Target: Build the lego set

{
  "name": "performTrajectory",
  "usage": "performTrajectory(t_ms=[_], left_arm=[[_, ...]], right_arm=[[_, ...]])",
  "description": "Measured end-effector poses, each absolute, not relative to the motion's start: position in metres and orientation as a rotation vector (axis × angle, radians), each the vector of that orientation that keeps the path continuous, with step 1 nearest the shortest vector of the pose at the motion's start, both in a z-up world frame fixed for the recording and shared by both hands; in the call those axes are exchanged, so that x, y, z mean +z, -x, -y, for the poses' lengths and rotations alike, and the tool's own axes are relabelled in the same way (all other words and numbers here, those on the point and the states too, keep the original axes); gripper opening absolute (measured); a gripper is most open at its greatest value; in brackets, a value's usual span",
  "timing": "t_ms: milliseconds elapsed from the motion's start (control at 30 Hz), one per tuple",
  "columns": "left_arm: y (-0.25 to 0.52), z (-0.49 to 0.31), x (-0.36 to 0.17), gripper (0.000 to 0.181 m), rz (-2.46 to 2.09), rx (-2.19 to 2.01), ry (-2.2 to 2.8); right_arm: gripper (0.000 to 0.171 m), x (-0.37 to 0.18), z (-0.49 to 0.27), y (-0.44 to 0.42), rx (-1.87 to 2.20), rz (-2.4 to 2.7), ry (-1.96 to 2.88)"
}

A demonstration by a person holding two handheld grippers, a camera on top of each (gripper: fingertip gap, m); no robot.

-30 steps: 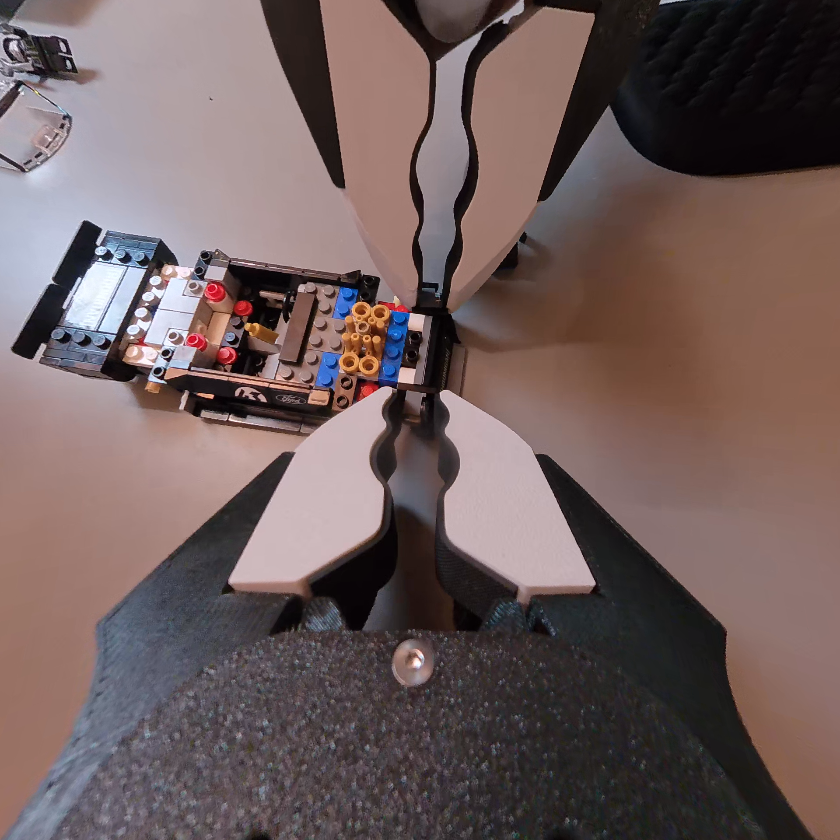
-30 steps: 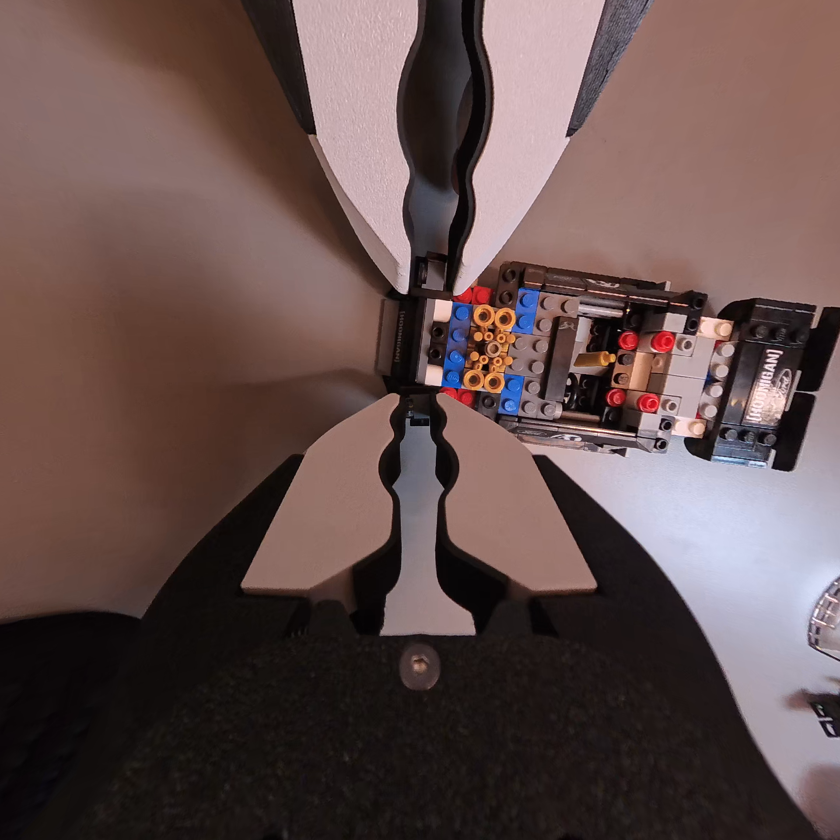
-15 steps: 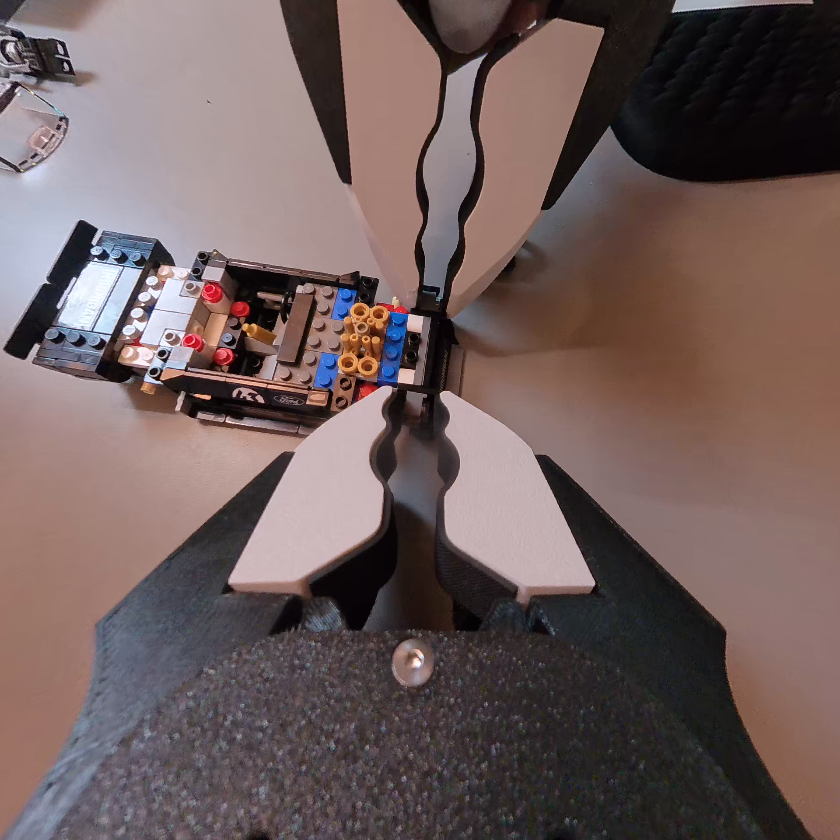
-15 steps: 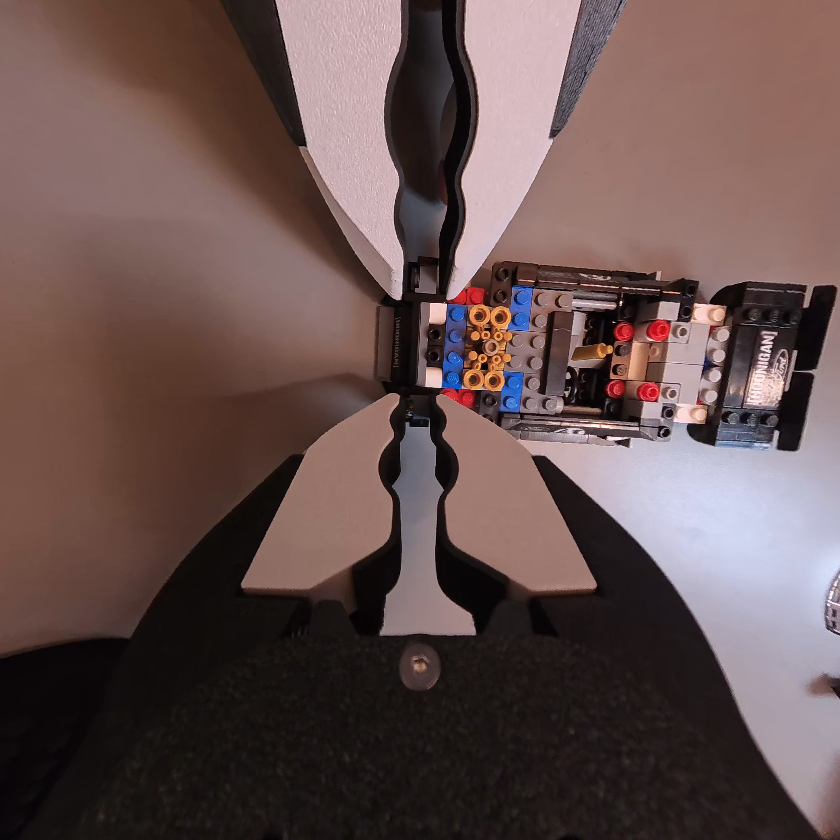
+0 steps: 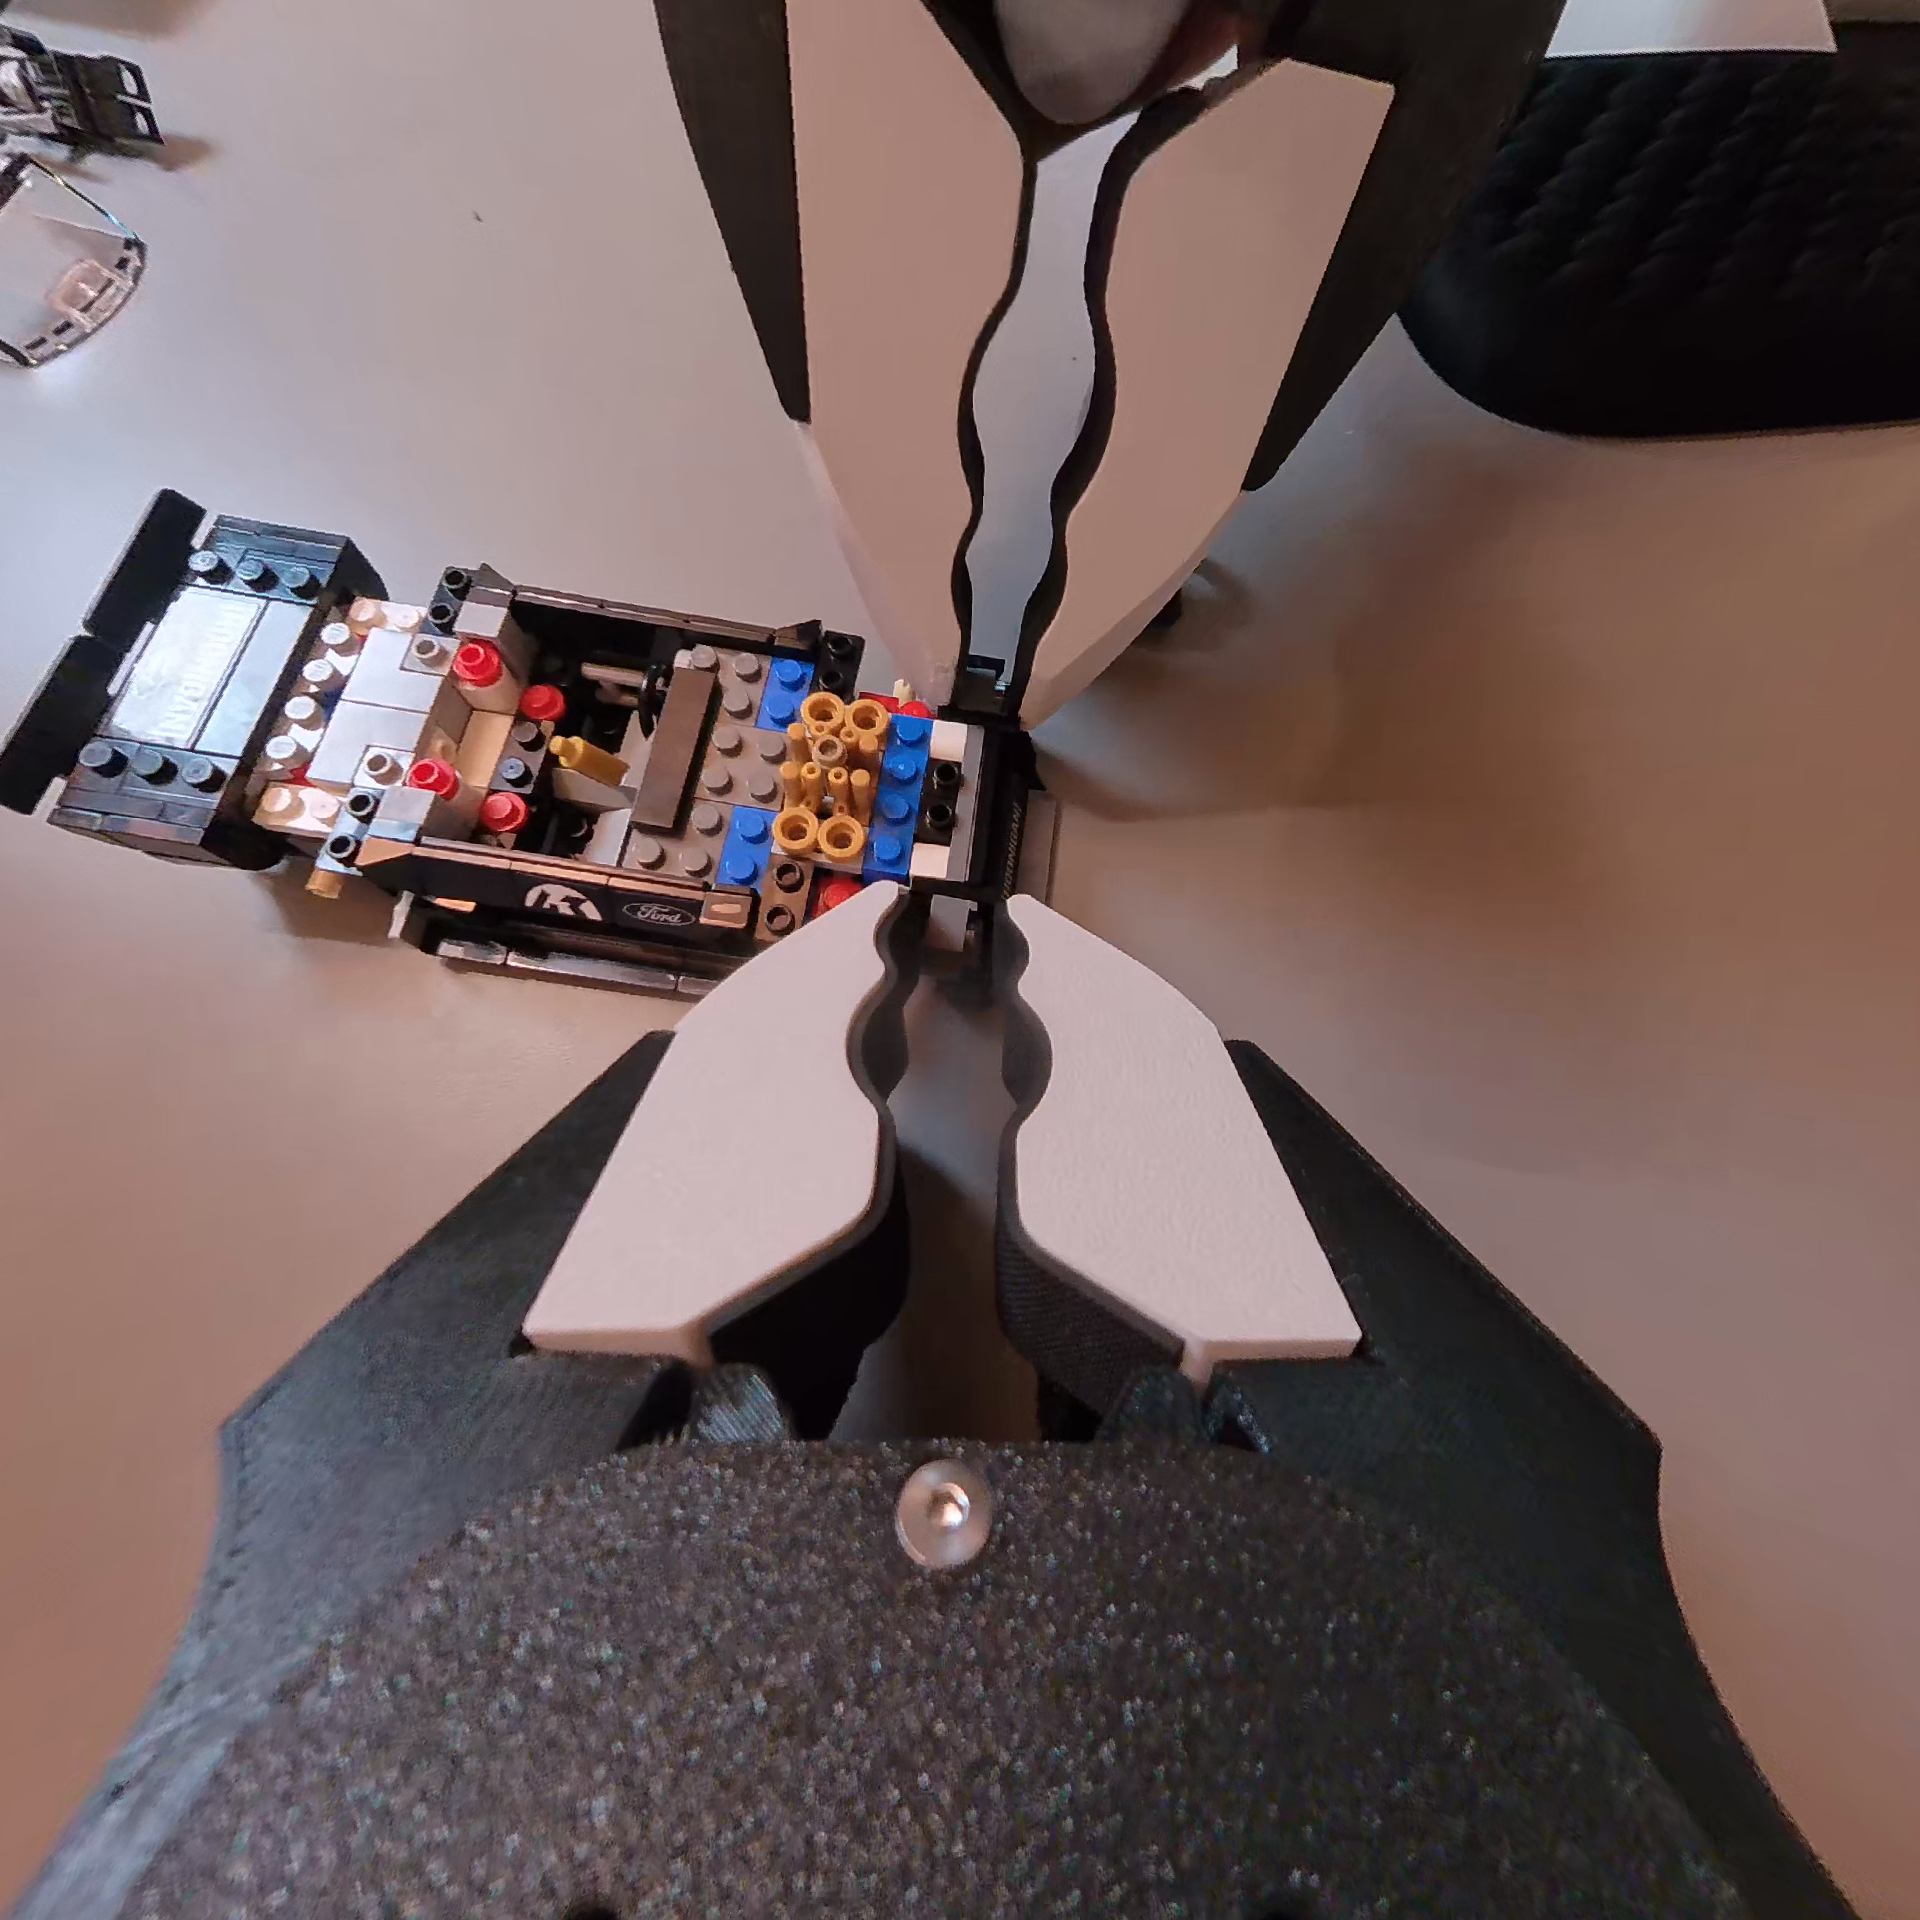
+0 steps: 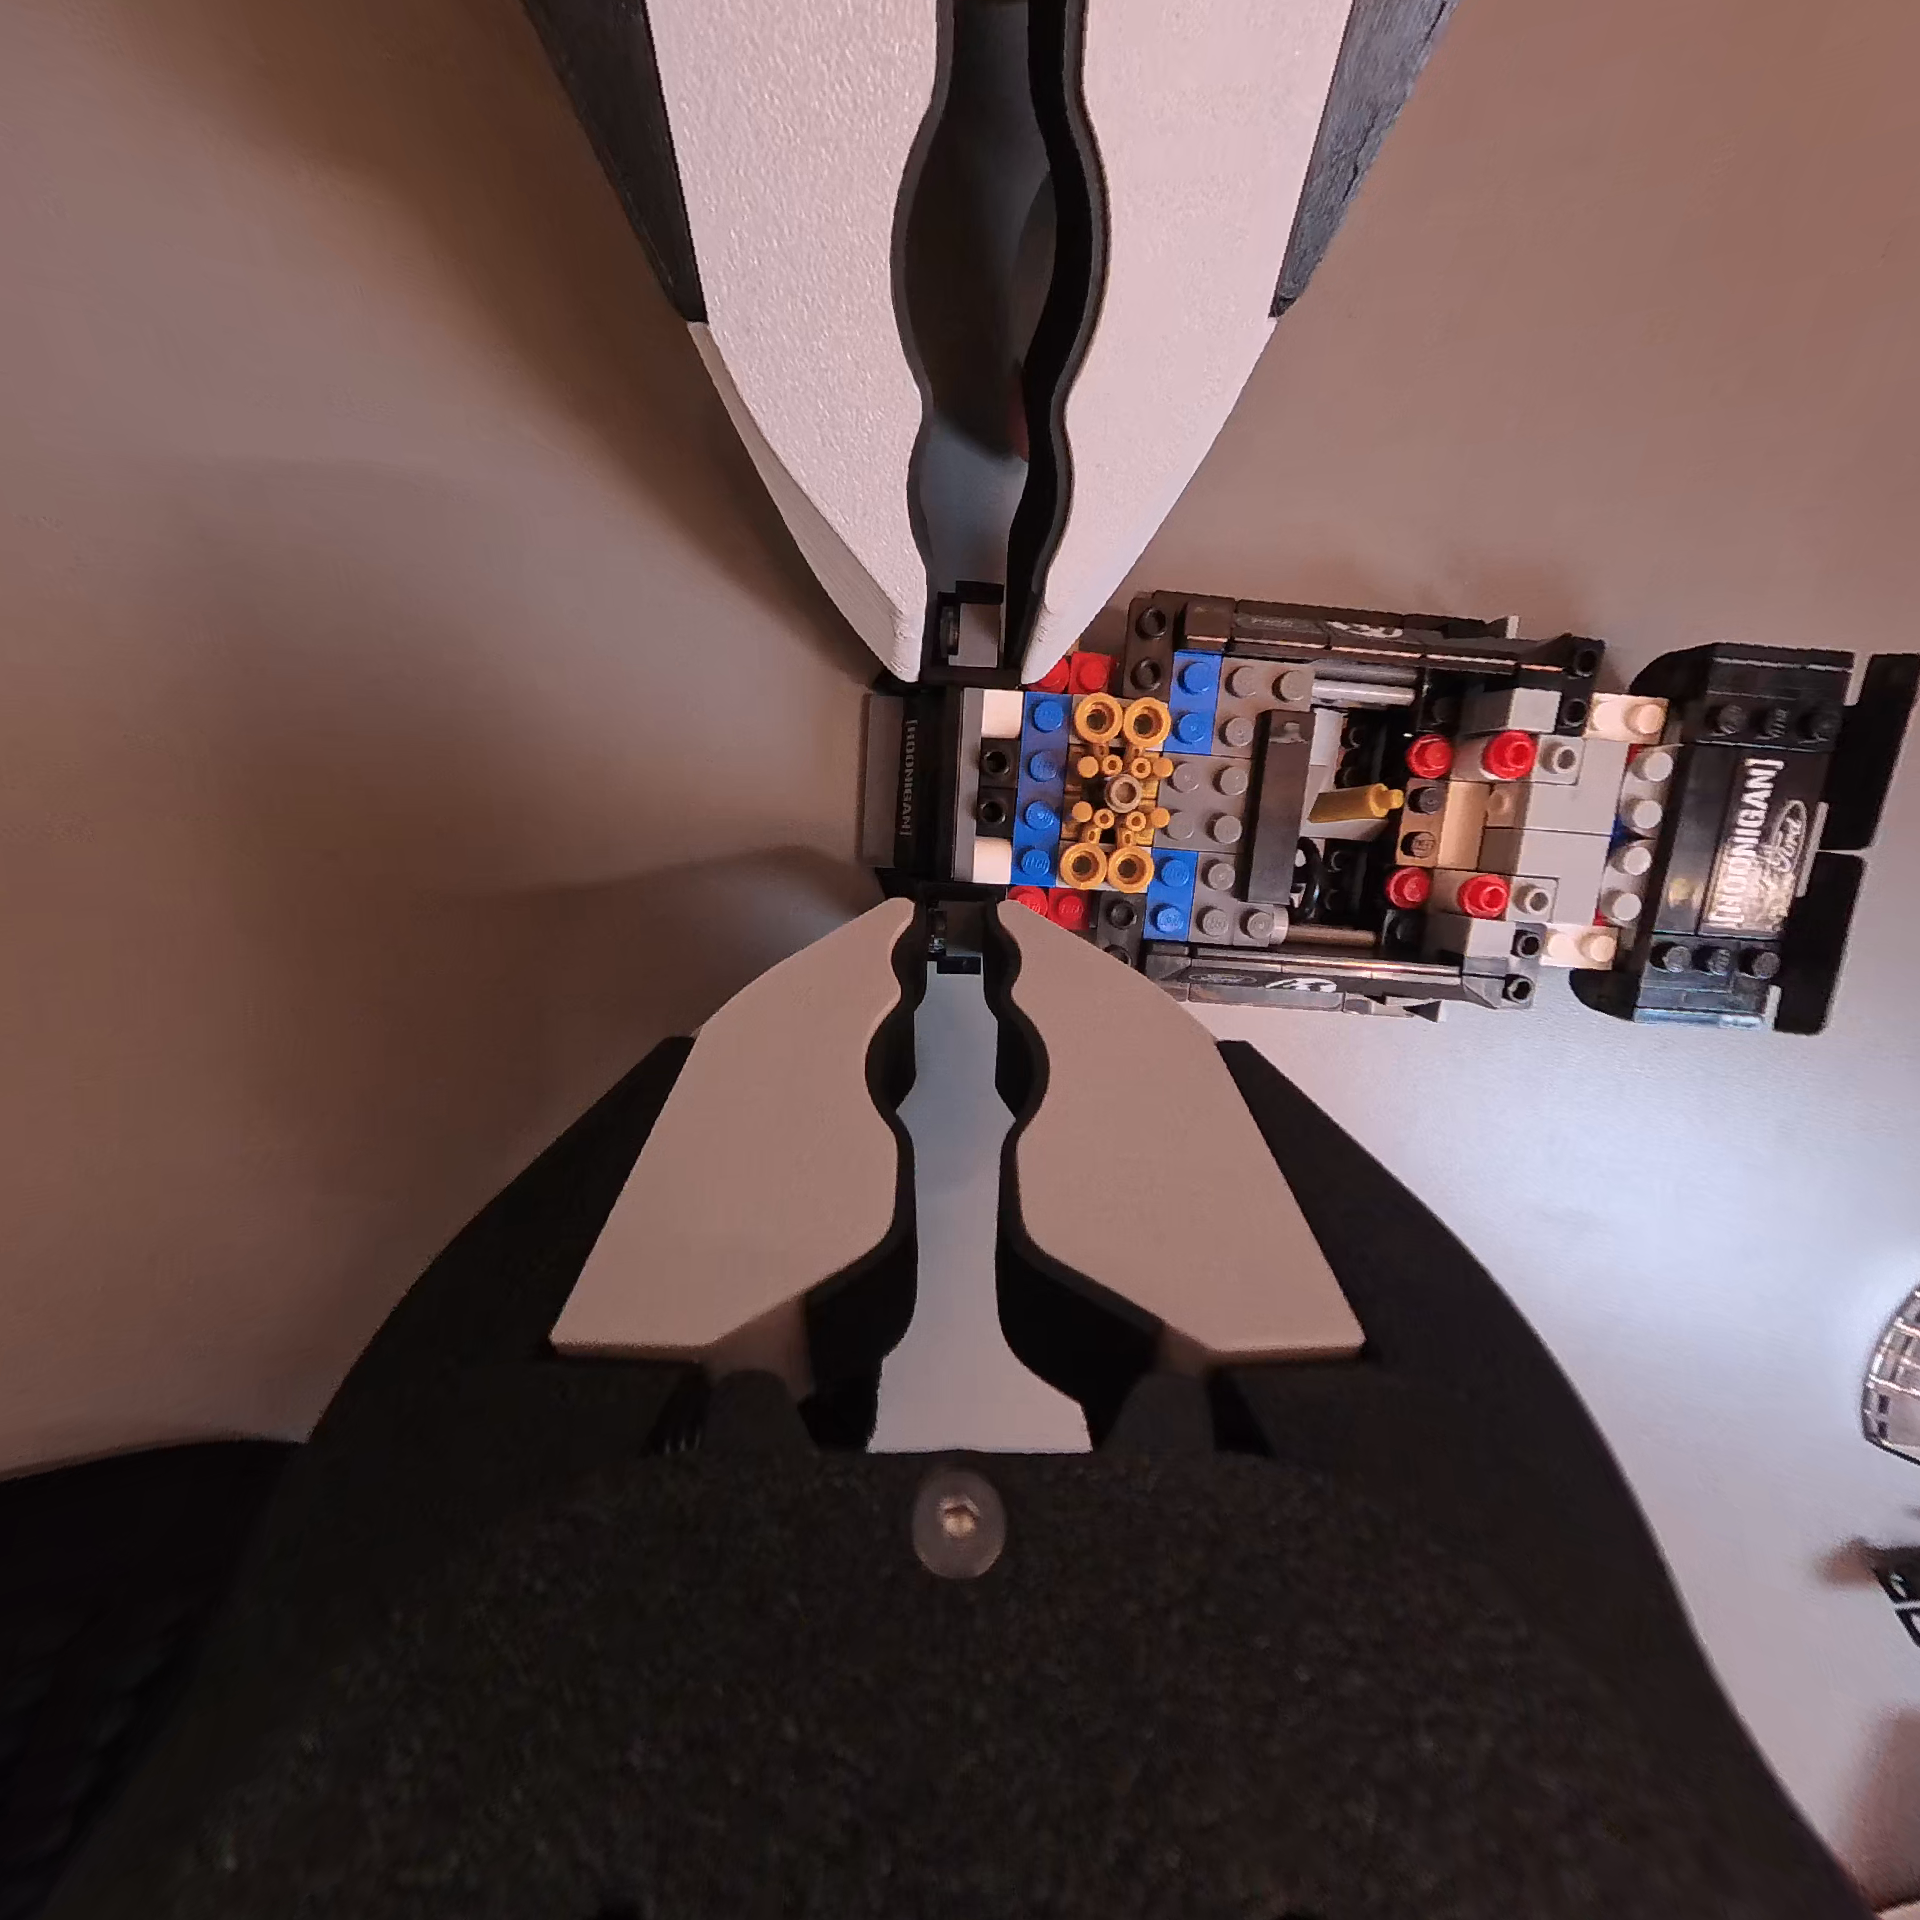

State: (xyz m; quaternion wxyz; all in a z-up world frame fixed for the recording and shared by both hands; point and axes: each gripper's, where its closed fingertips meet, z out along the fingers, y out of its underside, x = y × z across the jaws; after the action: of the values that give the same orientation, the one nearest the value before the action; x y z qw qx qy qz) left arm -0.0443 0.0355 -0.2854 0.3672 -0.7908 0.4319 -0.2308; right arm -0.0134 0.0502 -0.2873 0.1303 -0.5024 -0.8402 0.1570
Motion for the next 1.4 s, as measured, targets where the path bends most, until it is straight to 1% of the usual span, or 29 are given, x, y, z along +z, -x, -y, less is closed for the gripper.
performTrajectory(t_ms=[367, 933, 1033, 1100, 1233, 1400], left_arm=[[0.044, -0.036, -0.285, 0.013, -1.057, -0.658, 2.071], [0.044, -0.036, -0.284, 0.013, -1.071, -0.648, 2.065], [0.043, -0.031, -0.281, 0.027, -1.059, -0.713, 2.064], [0.046, -0.031, -0.280, 0.033, -1.056, -0.698, 2.065], [0.047, -0.027, -0.273, 0.034, -1.048, -0.697, 2.038], [0.056, -0.023, -0.273, 0.033, -1.031, -0.643, 2.017]], right_arm=[[0.010, -0.287, -0.051, 0.013, 0.448, 2.448, 1.463], [0.010, -0.287, -0.051, 0.012, 0.424, 2.441, 1.481], [0.014, -0.286, -0.051, 0.011, 0.418, 2.447, 1.482], [0.015, -0.286, -0.052, 0.009, 0.418, 2.447, 1.485], [0.016, -0.278, -0.054, 0.007, 0.469, 2.409, 1.497], [0.022, -0.267, -0.057, -0.004, 0.570, 2.294, 1.527]])
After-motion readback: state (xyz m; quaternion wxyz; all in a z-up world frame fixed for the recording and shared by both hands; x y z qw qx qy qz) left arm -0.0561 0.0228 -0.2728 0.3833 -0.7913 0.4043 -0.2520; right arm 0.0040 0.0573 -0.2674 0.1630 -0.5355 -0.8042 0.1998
